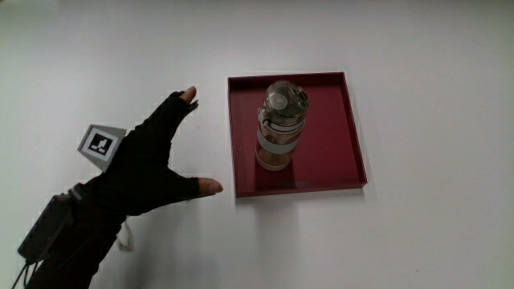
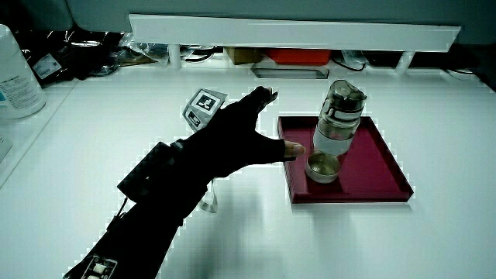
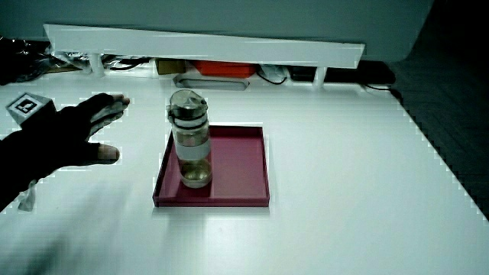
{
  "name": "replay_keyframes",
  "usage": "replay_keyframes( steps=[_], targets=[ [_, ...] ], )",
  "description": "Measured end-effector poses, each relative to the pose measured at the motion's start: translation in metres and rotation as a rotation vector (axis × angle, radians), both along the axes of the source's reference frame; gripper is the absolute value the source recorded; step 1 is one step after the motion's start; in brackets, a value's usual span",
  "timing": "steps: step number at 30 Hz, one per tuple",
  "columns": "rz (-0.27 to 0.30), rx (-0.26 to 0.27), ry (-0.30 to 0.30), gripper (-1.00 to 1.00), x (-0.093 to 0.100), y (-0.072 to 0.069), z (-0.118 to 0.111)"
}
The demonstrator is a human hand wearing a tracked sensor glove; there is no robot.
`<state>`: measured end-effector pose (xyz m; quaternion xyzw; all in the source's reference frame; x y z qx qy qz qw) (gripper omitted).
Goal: Pick bottle
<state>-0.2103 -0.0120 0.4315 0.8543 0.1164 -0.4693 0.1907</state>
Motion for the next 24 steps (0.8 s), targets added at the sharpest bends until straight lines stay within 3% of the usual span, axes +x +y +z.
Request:
replay_keyframes(
  steps=[1,2,4,5,6,7,8,9,11,13,14,15,17,18,21,22,24],
  targets=[
    [-0.029,-0.058,0.022,0.0,0.003,0.0,0.0],
    [-0.039,-0.082,0.022,0.0,0.007,0.0,0.001],
    [-0.045,-0.107,-0.016,0.0,0.012,-0.002,0.005],
    [-0.059,-0.141,-0.001,0.0,0.017,-0.002,0.005],
    [-0.058,-0.139,0.026,0.0,0.02,-0.003,0.008],
    [-0.07,-0.172,-0.024,0.0,0.024,-0.004,0.007],
    [-0.061,-0.13,0.02,0.0,0.027,-0.006,0.013],
    [-0.058,-0.146,0.054,0.0,0.031,-0.007,0.014],
    [-0.063,-0.167,0.019,0.0,0.037,-0.009,0.017],
    [-0.055,-0.159,0.069,0.0,0.045,-0.011,0.024],
    [-0.073,-0.199,0.051,0.0,0.05,-0.011,0.021],
    [-0.051,-0.17,0.06,0.0,0.053,-0.013,0.025],
    [-0.055,-0.179,0.031,0.0,0.058,-0.015,0.028],
    [-0.047,-0.164,0.045,0.0,0.06,-0.016,0.031],
    [-0.052,-0.196,0.05,0.0,0.067,-0.018,0.038],
    [-0.043,-0.173,0.078,0.0,0.07,-0.019,0.041],
    [-0.047,-0.172,0.05,0.0,0.074,-0.02,0.044]
  ],
)
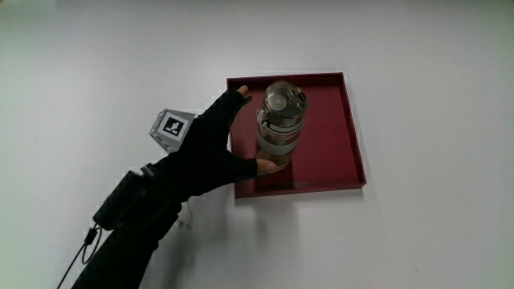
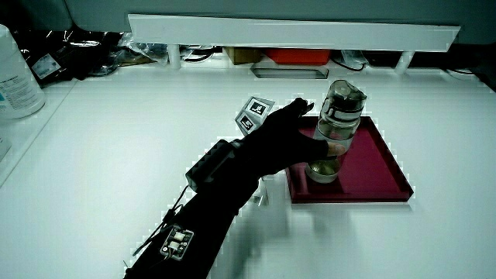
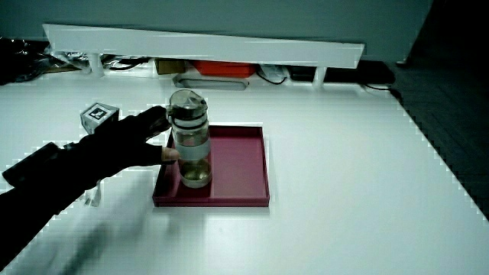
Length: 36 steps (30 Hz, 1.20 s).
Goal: Pick bottle
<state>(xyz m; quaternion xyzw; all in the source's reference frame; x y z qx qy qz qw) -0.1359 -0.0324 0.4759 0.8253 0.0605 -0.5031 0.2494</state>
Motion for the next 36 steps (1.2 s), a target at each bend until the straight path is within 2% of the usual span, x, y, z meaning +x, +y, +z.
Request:
replay_keyframes(
  steps=[1,3,4,6,7,8,12,16,18,19,21,22,24,26,27,28,30,31,32,34,35,36],
  targets=[
    [-0.003,-0.017,0.021,0.0,0.003,0.0,0.0],
    [-0.009,-0.01,0.024,0.0,0.007,-0.002,0.008],
    [-0.002,0.015,0.021,0.0,0.009,-0.003,0.012],
    [-0.004,-0.008,0.016,0.0,0.013,-0.003,0.016],
    [-0.009,-0.017,0.034,0.0,0.015,-0.003,0.019],
    [-0.009,-0.019,0.025,0.0,0.016,-0.003,0.022],
    [-0.019,-0.019,0.047,0.0,0.022,-0.003,0.031],
    [-0.024,-0.027,0.057,0.0,0.026,-0.002,0.033],
    [-0.026,-0.021,0.068,0.0,0.027,-0.001,0.036],
    [-0.024,-0.002,0.086,0.0,0.027,-0.001,0.037],
    [-0.032,-0.012,0.069,0.0,0.027,-0.001,0.036],
    [-0.035,0.004,0.098,0.0,0.027,-0.001,0.038],
    [-0.044,-0.006,0.081,0.0,0.026,0.0,0.036],
    [-0.054,0.002,0.089,0.09,0.027,0.001,0.036],
    [-0.05,0.032,0.099,0.14,0.026,0.0,0.038],
    [-0.063,-0.001,0.083,0.18,0.027,0.001,0.034],
    [-0.074,0.028,0.098,0.27,0.026,0.001,0.038],
    [-0.083,0.022,0.088,0.32,0.025,0.002,0.037],
    [-0.084,0.046,0.085,0.36,0.025,0.002,0.037],
    [-0.095,0.058,0.082,0.45,0.024,0.002,0.038],
    [-0.102,0.052,0.091,0.5,0.024,0.002,0.039],
    [-0.115,0.021,0.088,0.55,0.024,0.003,0.035]
  ],
)
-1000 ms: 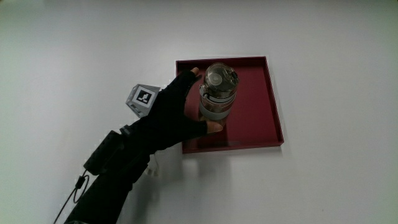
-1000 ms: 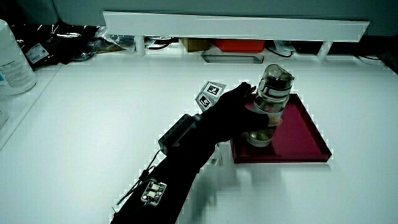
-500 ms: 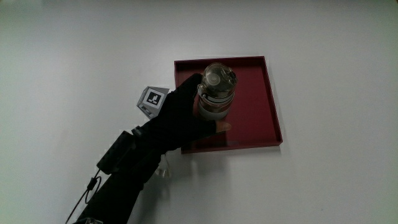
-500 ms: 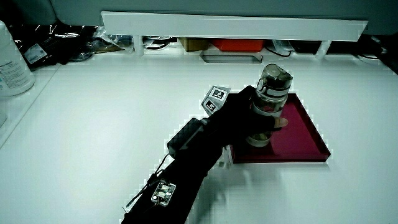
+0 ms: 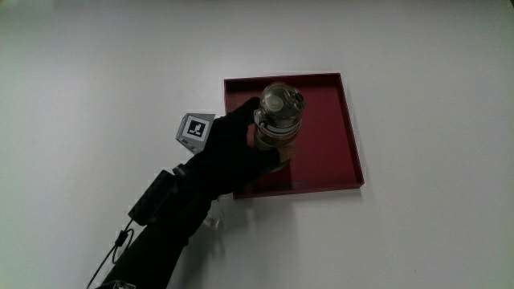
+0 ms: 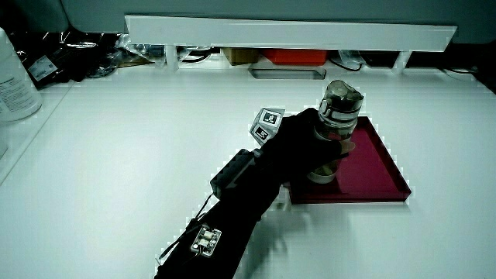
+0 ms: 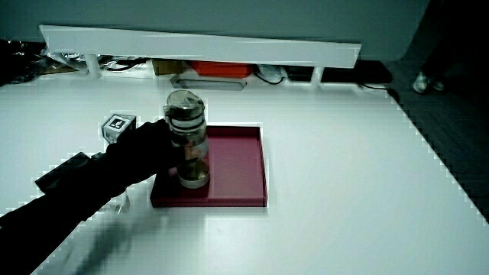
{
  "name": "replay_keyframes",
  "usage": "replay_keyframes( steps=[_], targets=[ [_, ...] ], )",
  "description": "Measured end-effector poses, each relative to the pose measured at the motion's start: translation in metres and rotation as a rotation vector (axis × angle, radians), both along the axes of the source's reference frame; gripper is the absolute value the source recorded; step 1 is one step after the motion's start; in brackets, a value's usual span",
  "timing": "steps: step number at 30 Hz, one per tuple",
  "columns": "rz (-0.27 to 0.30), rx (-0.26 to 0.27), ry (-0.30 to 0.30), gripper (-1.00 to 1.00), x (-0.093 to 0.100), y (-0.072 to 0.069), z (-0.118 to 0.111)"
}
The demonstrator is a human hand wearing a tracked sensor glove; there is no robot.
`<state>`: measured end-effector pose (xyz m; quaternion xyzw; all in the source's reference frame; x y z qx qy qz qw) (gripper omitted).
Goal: Pick bottle
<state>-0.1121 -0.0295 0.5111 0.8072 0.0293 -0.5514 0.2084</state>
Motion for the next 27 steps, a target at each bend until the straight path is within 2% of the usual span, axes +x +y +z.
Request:
replay_keyframes(
  steps=[1,2,3,5,7,8,10,12,13,14,15,20,21,22,23,24,25,27],
  targets=[
    [-0.003,0.013,-0.012,0.59,-0.001,0.0,0.001],
    [-0.011,0.023,0.002,0.64,0.0,0.0,0.002],
    [-0.014,0.007,-0.012,0.68,0.0,0.0,0.001],
    [-0.014,0.03,-0.01,0.77,0.0,0.0,0.001],
    [-0.027,0.025,-0.017,0.86,-0.001,0.001,0.001],
    [-0.028,0.038,0.011,0.91,0.0,0.001,0.0],
    [-0.029,0.043,-0.027,1.0,-0.001,0.002,0.001],
    [-0.037,0.043,-0.005,1.0,0.0,0.003,0.0],
    [-0.035,0.043,-0.017,1.0,-0.001,0.003,0.0],
    [-0.041,0.048,-0.005,1.0,-0.001,0.003,0.0],
    [-0.04,0.051,-0.029,1.0,-0.002,0.003,0.0],
    [-0.052,0.063,-0.005,1.0,-0.003,0.005,-0.002],
    [-0.051,0.08,-0.005,1.0,-0.004,0.004,-0.002],
    [-0.052,0.058,-0.009,1.0,-0.005,0.004,-0.009],
    [-0.053,0.094,0.016,1.0,-0.006,0.003,-0.011],
    [-0.052,0.092,0.034,1.0,-0.007,0.002,-0.016],
    [-0.046,0.088,0.011,1.0,-0.008,0.002,-0.022],
    [-0.037,0.107,0.034,1.0,-0.013,0.0,-0.03]
  ],
)
